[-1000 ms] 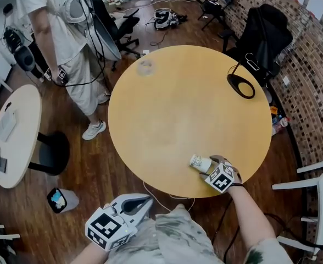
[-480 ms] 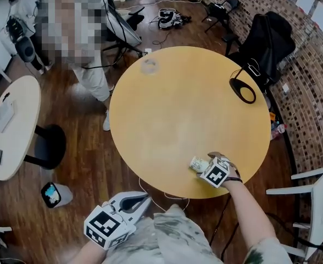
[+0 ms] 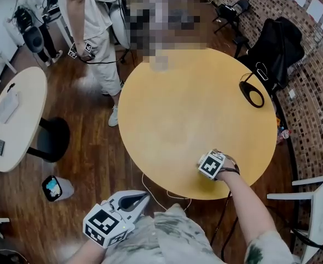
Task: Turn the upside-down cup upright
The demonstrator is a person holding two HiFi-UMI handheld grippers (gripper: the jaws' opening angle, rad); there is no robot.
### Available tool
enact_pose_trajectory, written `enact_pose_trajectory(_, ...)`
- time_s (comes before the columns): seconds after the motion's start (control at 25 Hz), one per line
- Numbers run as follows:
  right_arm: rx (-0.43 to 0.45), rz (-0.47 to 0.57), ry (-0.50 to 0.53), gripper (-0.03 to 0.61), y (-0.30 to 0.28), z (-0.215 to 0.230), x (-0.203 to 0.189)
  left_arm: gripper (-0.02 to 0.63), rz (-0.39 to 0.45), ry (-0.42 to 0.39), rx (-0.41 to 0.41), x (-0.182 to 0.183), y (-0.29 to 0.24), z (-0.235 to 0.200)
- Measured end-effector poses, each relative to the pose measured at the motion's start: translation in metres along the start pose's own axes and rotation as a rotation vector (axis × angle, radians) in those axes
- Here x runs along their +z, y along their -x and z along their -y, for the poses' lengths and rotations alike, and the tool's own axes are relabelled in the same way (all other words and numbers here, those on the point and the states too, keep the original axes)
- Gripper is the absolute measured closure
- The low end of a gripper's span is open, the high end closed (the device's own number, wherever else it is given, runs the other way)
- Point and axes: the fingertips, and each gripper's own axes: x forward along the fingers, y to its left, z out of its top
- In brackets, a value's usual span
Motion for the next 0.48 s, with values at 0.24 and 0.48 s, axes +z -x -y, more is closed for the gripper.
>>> enact_pose_trajectory(0.24, -0.034, 0.219, -0.140, 0.293, 0.022, 0.008, 0.010, 0.606, -0.002, -0.012, -0.013, 0.002, 0.002, 0.000)
enact_pose_trajectory(0.48, -0.114, 0.466, -0.273, 0.293, 0.040, 0.020, 0.010, 0.606, -0.020, -0.034, -0.040, 0.006, -0.008, 0.006)
